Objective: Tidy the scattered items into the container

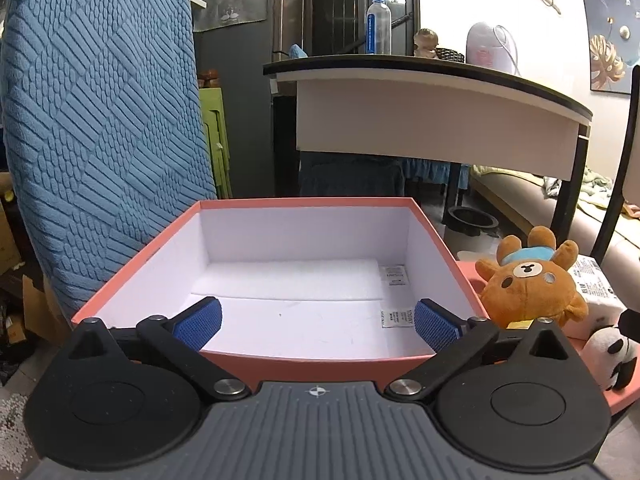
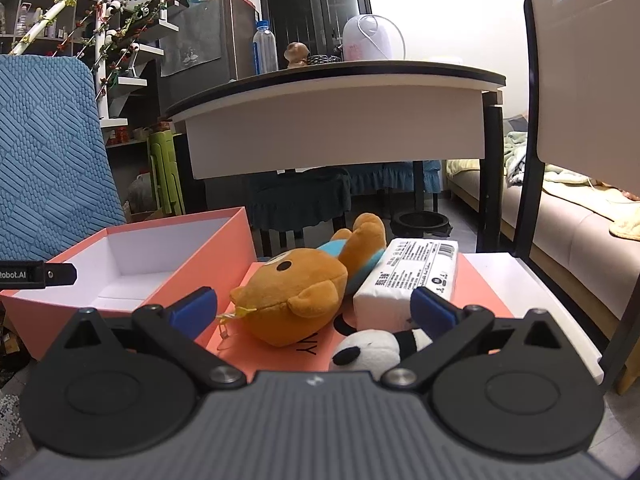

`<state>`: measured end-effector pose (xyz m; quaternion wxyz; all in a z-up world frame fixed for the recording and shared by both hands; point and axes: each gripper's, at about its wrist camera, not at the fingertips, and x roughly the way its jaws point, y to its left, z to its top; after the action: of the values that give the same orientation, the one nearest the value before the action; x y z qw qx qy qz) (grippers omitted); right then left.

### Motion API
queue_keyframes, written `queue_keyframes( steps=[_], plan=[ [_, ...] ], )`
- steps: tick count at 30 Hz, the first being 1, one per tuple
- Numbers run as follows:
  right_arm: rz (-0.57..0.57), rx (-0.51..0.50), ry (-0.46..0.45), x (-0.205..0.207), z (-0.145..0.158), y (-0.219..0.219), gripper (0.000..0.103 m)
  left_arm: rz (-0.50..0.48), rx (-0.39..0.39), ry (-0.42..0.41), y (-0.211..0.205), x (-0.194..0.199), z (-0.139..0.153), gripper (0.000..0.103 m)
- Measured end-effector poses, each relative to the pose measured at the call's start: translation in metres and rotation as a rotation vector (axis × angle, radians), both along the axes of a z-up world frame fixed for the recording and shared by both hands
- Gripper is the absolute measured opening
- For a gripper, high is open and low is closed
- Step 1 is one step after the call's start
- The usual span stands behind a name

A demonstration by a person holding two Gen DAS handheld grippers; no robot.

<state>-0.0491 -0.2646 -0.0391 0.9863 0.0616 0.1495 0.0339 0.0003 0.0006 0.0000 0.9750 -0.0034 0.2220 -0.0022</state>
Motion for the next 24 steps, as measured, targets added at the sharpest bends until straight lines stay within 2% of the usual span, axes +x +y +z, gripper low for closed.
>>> queue_keyframes(
  steps=[3,5,8,11,13,16,18,21,24],
  plan=[
    [-0.007,-0.003,0.004,0.003,0.001,0.002,0.103,-0.013,-0.022,-0.009,0.008,0.001,0.0,0.103],
    [-0.012,-0.005,0.006,0.005,0.001,0.003,0.103,-0.026,-0.01,-0.049,0.01,-0.002,0.002,0.103],
    [-0.016,0.005,0.003,0.006,0.001,0.001,0.103,-0.056,0.032,-0.062,0.003,0.004,0.004,0.103],
    [-0.024,0.033,-0.011,0.001,0.001,-0.005,0.103,-0.072,0.126,-0.115,-0.011,-0.006,0.001,0.103],
    [-0.033,0.044,-0.005,0.005,0.0,-0.007,0.103,-0.091,0.144,-0.122,-0.015,-0.007,-0.001,0.103],
    [-0.035,0.044,-0.012,0.005,-0.001,-0.007,0.103,-0.079,0.147,-0.182,-0.014,-0.012,-0.001,0.103],
    [-0.033,0.042,-0.017,0.004,0.0,-0.006,0.103,-0.086,0.148,-0.174,-0.012,-0.01,0.0,0.103],
    [-0.037,0.029,-0.024,0.001,0.0,-0.003,0.103,-0.104,0.136,-0.117,-0.012,-0.006,-0.001,0.103],
    [-0.035,0.03,-0.023,0.001,0.0,-0.004,0.103,-0.105,0.162,-0.084,-0.016,-0.003,-0.006,0.103]
  ],
)
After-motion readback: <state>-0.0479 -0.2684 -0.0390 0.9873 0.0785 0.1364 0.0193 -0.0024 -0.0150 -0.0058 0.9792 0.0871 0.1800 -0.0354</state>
